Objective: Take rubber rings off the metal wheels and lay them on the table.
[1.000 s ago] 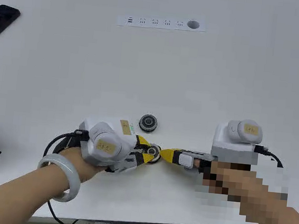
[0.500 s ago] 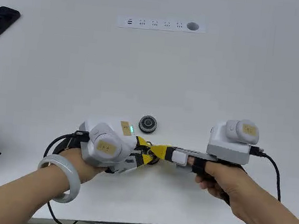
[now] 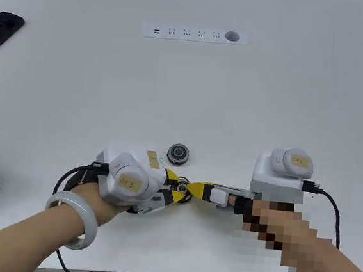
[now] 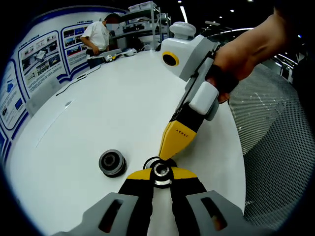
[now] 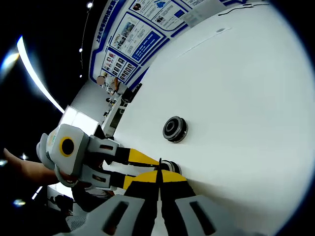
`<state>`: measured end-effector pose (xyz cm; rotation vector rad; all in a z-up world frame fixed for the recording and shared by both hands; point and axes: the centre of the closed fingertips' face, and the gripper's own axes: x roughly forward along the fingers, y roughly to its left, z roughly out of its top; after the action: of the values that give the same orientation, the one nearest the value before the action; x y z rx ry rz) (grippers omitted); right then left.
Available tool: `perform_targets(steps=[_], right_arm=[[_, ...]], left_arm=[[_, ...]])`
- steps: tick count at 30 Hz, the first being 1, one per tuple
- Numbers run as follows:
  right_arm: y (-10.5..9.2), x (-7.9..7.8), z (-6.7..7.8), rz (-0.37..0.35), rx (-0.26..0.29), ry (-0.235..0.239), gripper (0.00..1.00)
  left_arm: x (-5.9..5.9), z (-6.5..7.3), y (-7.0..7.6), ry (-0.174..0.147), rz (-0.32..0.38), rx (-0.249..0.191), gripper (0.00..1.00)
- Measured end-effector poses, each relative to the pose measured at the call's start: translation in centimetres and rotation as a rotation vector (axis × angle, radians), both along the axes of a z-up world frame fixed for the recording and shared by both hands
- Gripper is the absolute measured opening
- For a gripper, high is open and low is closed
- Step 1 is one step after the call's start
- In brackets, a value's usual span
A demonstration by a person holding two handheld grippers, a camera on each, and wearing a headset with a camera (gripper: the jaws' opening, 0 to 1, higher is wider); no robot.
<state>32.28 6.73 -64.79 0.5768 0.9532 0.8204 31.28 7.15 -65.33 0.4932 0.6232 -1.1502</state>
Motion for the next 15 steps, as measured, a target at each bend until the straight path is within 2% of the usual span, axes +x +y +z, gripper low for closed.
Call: perform_targets(steps=[2,5,8,15], right_arm=[[-0.07,-0.01,-0.13,0.0,-0.007,0.0,0.02],[-0.19,-0.09,-0.29,0.002,-0.014,0.002,0.02],[-0.24,-0.15,-0.26,0.002,-0.015,0.001,0.02],[-0.27,-0.15,-0.22,0.002,-0.016,0.0,0.02]], left_arm=[[0.02,0.02,0.0,0.013,0.021,-0.02,0.13],[-0.01,0.04,-0.05,0.012,0.027,-0.025,0.14],[0.03,0.07,0.05,0.004,0.029,-0.023,0.18],[-0.24,0.25,0.66,-0.023,0.025,-0.02,0.2]])
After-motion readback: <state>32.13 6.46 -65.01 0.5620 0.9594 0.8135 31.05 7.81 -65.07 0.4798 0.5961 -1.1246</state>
